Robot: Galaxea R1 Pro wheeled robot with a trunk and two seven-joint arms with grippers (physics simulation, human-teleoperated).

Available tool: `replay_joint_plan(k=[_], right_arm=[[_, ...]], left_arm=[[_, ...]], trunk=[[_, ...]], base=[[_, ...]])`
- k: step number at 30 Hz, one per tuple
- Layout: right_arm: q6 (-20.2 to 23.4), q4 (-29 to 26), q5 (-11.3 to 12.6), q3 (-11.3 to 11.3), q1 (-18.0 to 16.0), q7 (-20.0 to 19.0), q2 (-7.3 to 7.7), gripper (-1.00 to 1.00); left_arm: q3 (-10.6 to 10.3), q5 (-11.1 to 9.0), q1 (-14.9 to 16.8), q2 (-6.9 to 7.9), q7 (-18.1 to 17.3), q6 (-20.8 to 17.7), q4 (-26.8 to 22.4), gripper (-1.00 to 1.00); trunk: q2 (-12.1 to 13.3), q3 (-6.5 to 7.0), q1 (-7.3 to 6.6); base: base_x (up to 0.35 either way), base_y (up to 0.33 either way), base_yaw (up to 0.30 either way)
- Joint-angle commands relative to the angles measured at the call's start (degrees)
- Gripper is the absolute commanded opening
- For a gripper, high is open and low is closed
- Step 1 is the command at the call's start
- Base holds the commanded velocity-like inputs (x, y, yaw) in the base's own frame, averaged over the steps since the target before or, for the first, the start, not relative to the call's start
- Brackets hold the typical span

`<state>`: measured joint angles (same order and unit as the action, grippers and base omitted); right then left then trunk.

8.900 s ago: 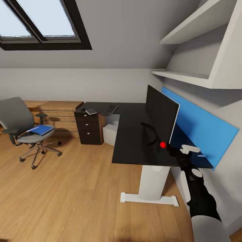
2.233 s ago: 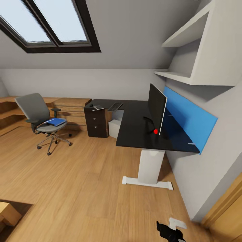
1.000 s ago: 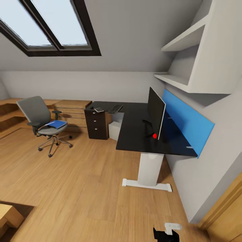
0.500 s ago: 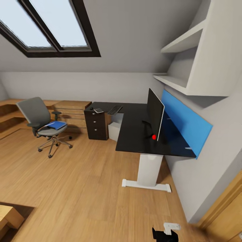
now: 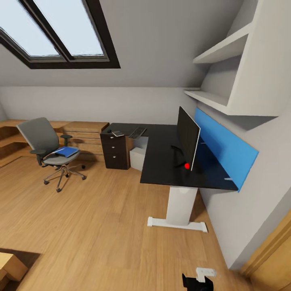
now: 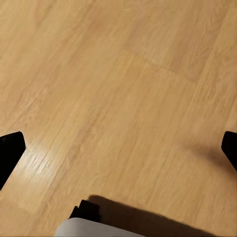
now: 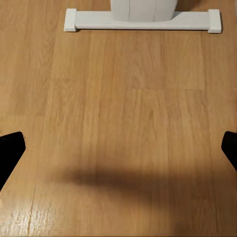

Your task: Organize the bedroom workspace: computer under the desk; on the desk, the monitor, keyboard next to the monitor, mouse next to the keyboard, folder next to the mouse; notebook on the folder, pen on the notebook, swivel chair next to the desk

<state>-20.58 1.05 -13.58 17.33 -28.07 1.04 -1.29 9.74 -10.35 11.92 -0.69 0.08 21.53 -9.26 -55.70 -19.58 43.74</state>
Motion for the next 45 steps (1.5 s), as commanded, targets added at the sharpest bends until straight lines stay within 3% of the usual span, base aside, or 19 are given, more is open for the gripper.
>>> replay_joint_plan(k=[1, 31, 45], right_arm=[[-0.25, 0.07, -0.54, 0.50, -0.06, 0.11, -0.01, 1.00], [-0.26, 0.10, -0.65, 0.51, -0.06, 0.11, -0.20, 1.00], [-0.26, 0.16, -0.65, 0.48, -0.06, 0.11, -0.37, 1.00]], left_arm=[[-0.07, -0.38, 0.04, -0.01, 0.01, 0.16, 0.04, 1.00], [-0.10, -0.22, 0.04, -0.78, 0.01, 0.04, 0.21, 1.00], [-0.06, -0.33, 0.04, -0.78, 0.01, 0.02, 0.21, 1.00]], trunk=[[-0.04, -0.06, 0.02], [-0.04, -0.06, 0.02], [-0.04, 0.14, 0.02]], base=[[0.175, 0.267, -0.001], [0.152, 0.278, -0.002], [0.040, 0.279, -0.112]])
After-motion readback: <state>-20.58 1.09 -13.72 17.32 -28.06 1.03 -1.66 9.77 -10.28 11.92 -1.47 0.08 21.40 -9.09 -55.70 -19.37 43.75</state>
